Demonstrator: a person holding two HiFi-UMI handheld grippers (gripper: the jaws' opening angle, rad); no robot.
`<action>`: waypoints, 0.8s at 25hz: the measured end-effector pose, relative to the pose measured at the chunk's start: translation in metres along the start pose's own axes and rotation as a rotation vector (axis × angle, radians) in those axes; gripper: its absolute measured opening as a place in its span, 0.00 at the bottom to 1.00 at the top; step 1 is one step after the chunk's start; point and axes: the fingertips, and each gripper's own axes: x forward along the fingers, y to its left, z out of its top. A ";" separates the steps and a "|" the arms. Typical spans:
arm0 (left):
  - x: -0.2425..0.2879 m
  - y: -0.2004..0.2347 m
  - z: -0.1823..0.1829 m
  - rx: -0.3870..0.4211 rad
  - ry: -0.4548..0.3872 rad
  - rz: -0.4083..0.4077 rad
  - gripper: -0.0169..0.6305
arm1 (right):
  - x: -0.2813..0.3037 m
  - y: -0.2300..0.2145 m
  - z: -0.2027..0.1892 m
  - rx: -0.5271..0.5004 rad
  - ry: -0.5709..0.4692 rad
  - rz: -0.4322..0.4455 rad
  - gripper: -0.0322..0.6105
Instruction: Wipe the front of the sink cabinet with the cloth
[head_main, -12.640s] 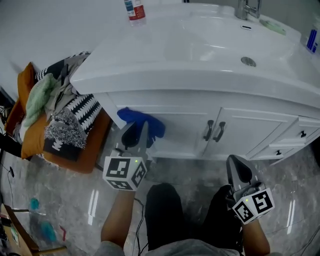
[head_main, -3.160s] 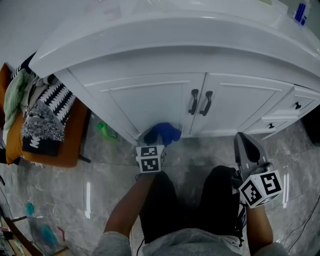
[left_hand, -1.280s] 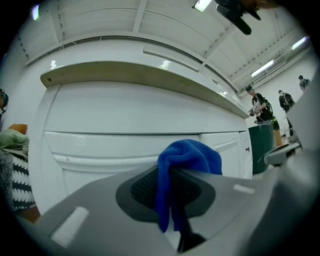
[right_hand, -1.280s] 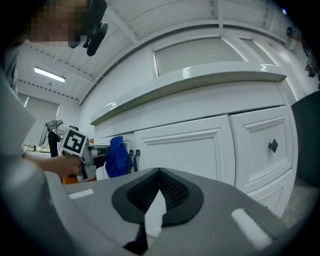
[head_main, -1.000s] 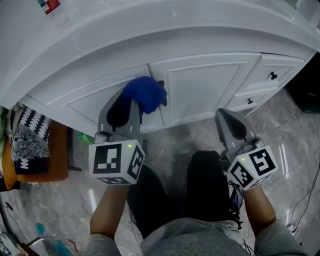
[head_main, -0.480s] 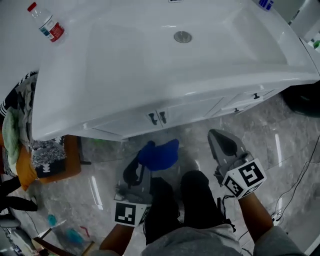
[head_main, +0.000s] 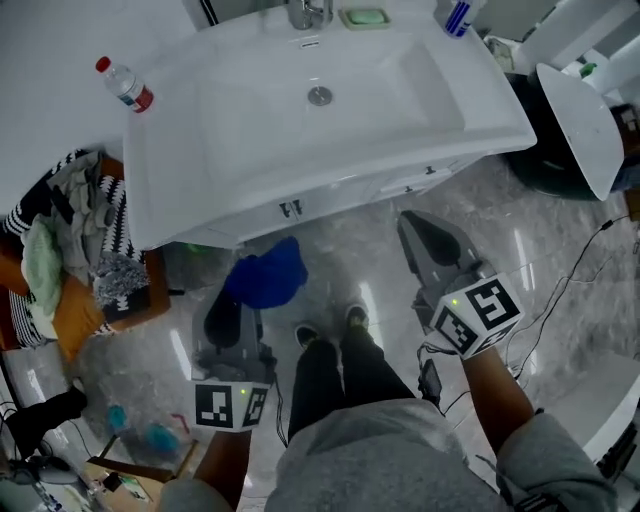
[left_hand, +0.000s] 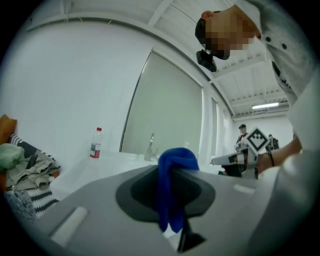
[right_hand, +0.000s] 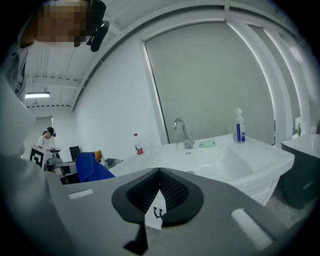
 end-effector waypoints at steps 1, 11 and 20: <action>-0.007 -0.005 0.018 -0.010 -0.007 0.000 0.12 | -0.010 0.007 0.017 -0.008 -0.012 0.001 0.05; -0.062 -0.016 0.114 -0.036 -0.099 0.050 0.12 | -0.061 0.060 0.105 -0.186 -0.121 0.019 0.05; -0.073 -0.006 0.125 -0.039 -0.064 0.092 0.12 | -0.072 0.074 0.105 -0.190 -0.135 0.041 0.05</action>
